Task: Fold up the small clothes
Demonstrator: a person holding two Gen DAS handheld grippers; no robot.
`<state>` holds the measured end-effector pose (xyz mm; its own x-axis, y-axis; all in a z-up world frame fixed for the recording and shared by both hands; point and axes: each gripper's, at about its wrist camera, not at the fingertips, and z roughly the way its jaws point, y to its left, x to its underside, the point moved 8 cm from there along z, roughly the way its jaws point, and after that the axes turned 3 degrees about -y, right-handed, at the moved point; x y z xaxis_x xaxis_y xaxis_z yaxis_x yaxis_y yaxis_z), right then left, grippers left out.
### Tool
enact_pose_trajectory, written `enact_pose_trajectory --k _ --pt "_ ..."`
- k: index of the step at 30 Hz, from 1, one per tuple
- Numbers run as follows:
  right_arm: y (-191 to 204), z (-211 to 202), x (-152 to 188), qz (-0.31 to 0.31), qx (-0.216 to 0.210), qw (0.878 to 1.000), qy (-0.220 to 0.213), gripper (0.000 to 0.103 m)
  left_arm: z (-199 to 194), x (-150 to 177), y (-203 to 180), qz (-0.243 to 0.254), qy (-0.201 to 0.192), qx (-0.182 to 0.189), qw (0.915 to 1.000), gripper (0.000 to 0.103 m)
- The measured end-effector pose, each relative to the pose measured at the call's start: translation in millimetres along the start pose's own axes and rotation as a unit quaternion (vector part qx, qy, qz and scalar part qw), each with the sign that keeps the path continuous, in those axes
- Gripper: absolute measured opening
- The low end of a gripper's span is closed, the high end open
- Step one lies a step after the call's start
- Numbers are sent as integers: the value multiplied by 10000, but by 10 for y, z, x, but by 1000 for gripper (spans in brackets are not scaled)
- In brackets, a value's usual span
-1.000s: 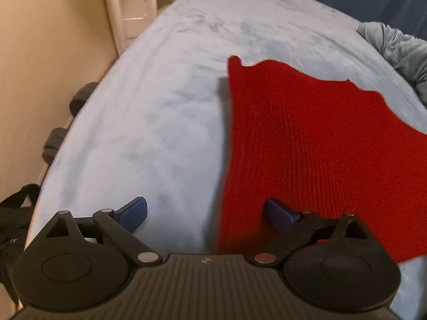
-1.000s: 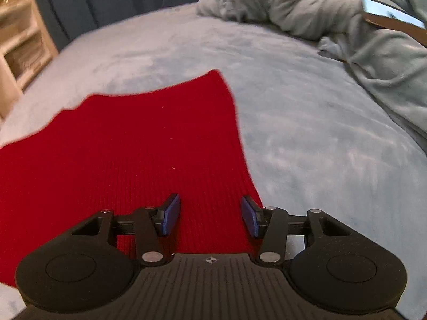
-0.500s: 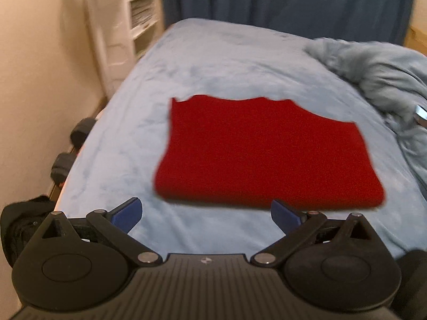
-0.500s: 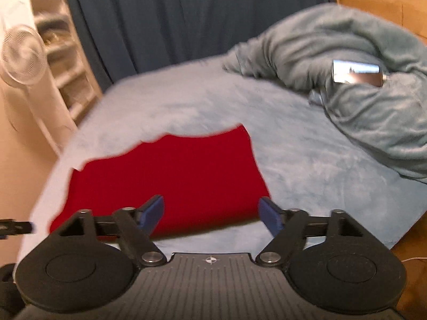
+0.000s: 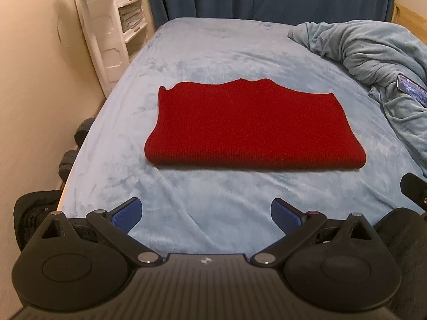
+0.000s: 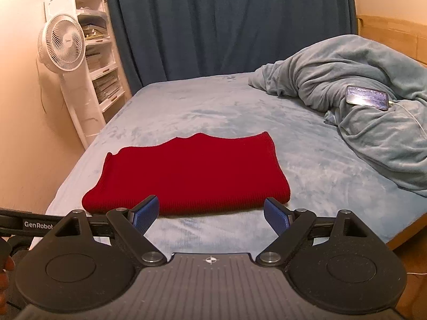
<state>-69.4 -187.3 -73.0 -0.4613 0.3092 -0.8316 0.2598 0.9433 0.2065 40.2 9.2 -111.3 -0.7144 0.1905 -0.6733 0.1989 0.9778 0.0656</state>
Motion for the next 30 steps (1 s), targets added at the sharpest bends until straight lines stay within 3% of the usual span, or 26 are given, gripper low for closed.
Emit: enact_pose_trajectory --k 30 --pt "-68 -123 -11 102 99 9998 -158 87 -181 -5 -33 74 -99 -42 9999 103"
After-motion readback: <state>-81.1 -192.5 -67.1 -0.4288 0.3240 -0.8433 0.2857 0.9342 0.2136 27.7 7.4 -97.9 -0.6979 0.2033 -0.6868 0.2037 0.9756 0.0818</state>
